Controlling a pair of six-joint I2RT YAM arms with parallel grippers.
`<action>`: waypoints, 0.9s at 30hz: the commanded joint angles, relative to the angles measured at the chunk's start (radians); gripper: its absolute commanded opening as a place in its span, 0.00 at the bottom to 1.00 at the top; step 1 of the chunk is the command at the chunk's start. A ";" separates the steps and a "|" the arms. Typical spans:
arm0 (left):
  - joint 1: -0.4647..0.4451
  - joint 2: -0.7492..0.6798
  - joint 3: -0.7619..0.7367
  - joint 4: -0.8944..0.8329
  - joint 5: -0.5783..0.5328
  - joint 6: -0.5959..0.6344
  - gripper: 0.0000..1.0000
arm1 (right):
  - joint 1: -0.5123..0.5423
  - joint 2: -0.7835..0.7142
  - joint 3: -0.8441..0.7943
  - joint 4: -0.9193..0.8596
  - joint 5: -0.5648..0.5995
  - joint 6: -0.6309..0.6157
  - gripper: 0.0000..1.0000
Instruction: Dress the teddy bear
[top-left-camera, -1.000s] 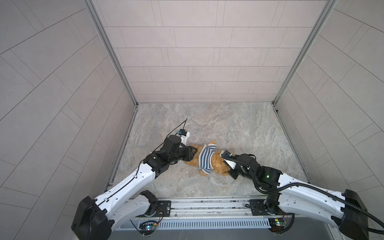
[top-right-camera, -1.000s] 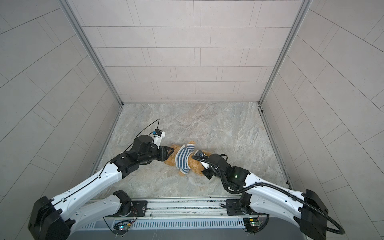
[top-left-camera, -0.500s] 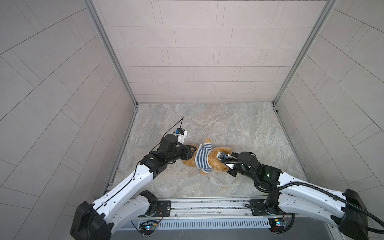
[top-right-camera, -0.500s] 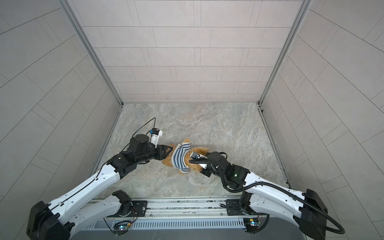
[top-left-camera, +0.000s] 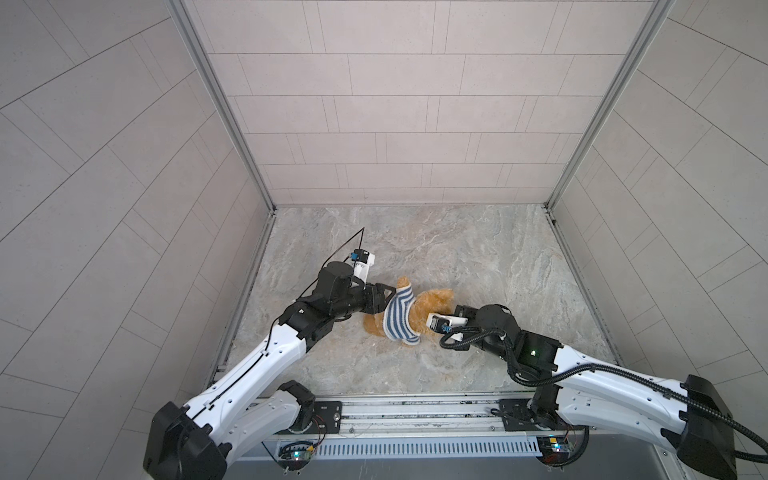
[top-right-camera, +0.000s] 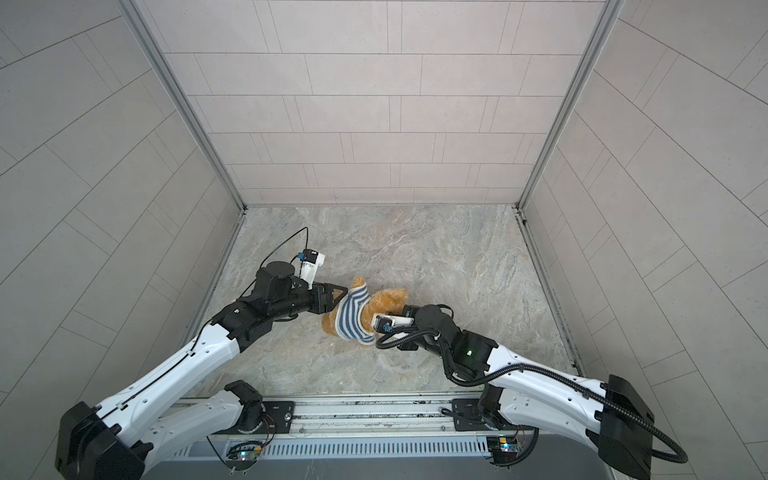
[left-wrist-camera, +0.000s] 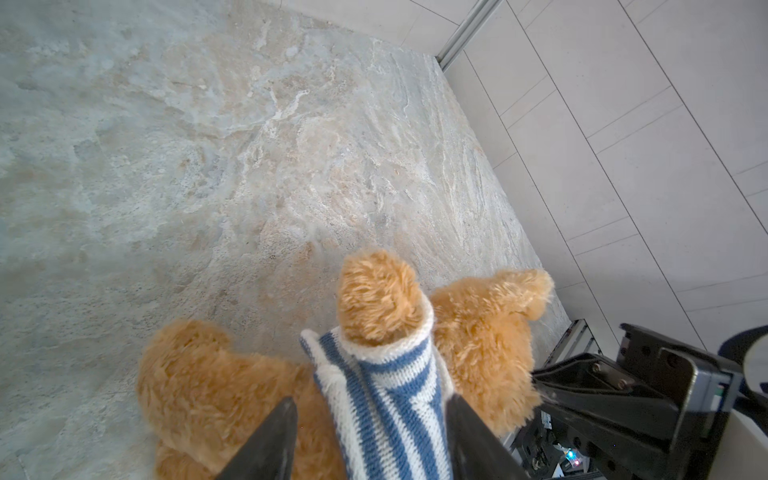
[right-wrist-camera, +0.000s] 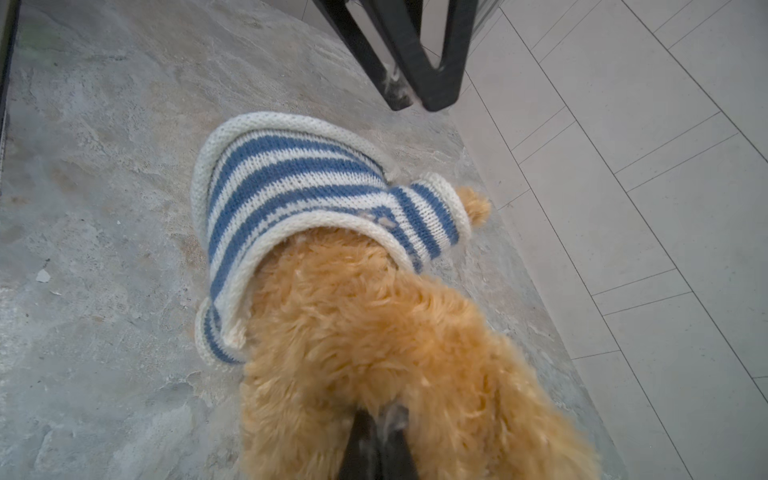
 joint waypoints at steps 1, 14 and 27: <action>0.004 0.028 0.033 0.017 0.042 0.040 0.67 | 0.006 0.005 0.008 0.061 -0.062 -0.095 0.00; 0.005 0.169 0.067 0.118 0.095 -0.020 0.65 | 0.035 0.026 0.009 0.030 -0.104 -0.167 0.00; 0.004 0.125 0.041 0.144 0.060 -0.084 0.09 | 0.038 0.051 0.005 0.065 -0.005 -0.121 0.03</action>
